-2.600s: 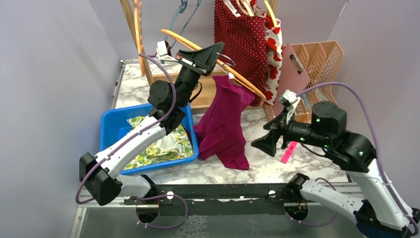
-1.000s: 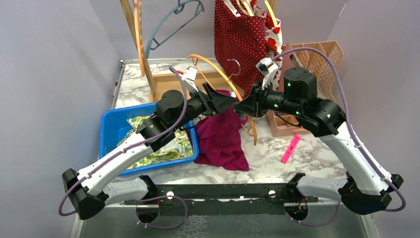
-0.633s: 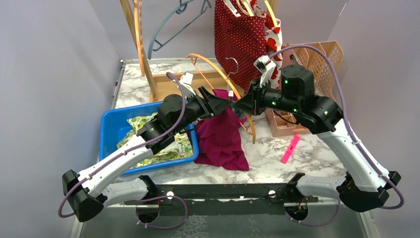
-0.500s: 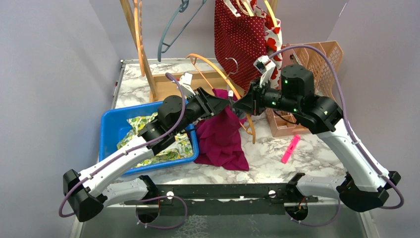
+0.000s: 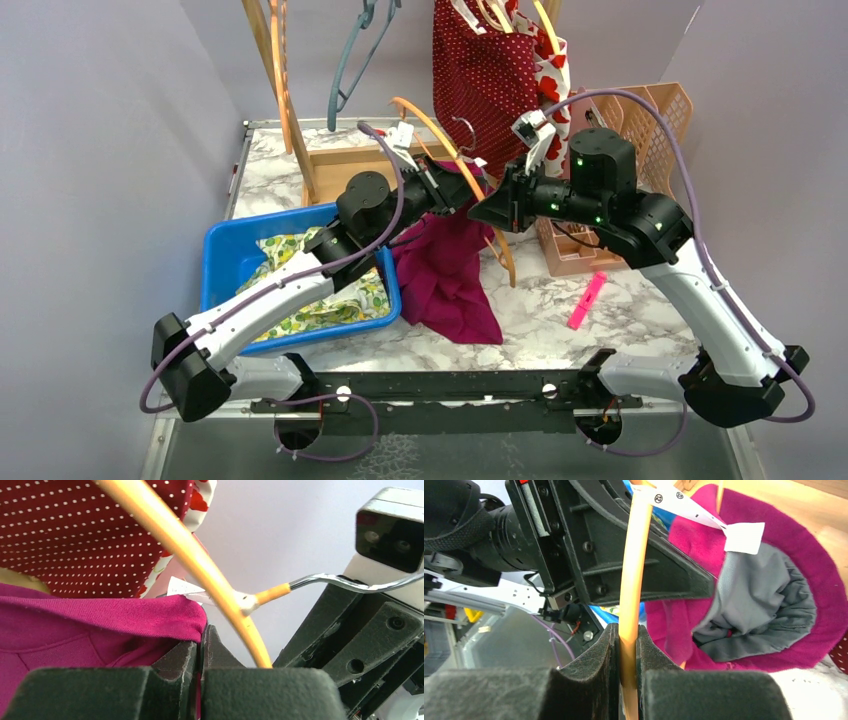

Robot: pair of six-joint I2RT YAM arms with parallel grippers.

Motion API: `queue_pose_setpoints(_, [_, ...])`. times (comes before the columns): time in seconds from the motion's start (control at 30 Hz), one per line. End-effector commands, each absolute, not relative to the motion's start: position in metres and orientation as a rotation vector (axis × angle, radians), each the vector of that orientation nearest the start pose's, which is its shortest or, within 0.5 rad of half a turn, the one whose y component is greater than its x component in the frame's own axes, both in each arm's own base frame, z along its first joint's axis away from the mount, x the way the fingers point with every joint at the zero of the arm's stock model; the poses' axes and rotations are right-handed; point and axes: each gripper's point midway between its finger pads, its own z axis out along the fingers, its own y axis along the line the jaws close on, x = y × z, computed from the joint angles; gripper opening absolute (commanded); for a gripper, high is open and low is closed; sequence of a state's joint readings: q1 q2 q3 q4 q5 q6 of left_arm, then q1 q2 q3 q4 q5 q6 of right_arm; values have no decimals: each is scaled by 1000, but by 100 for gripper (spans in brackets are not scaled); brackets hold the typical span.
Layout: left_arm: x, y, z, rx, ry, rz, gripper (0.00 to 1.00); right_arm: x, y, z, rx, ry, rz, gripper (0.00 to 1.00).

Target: Remove the skirt from the hanger

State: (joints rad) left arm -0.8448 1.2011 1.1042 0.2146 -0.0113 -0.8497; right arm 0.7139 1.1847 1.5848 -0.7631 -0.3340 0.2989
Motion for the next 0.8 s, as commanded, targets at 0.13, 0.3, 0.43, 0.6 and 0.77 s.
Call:
queue_pose_setpoints(0.13, [238, -327, 457, 18, 1374, -1501, 0, 205, 263, 388, -449, 1977, 1022, 1])
queue_pose_setpoints(0.3, [240, -314, 436, -118, 1451, -1504, 25, 212, 270, 388, -406, 1969, 1045, 1])
queue_pose_setpoints(0.43, [244, -294, 415, -229, 1589, -1390, 61, 226, 264, 390, -318, 1949, 988, 1])
queue_pose_setpoints(0.6, [234, -285, 426, -219, 1631, -1368, 63, 233, 271, 381, -355, 1939, 981, 1])
queue_pose_setpoints(0.77, [234, -298, 447, -195, 1602, -1442, 43, 234, 279, 379, -366, 1927, 1018, 1])
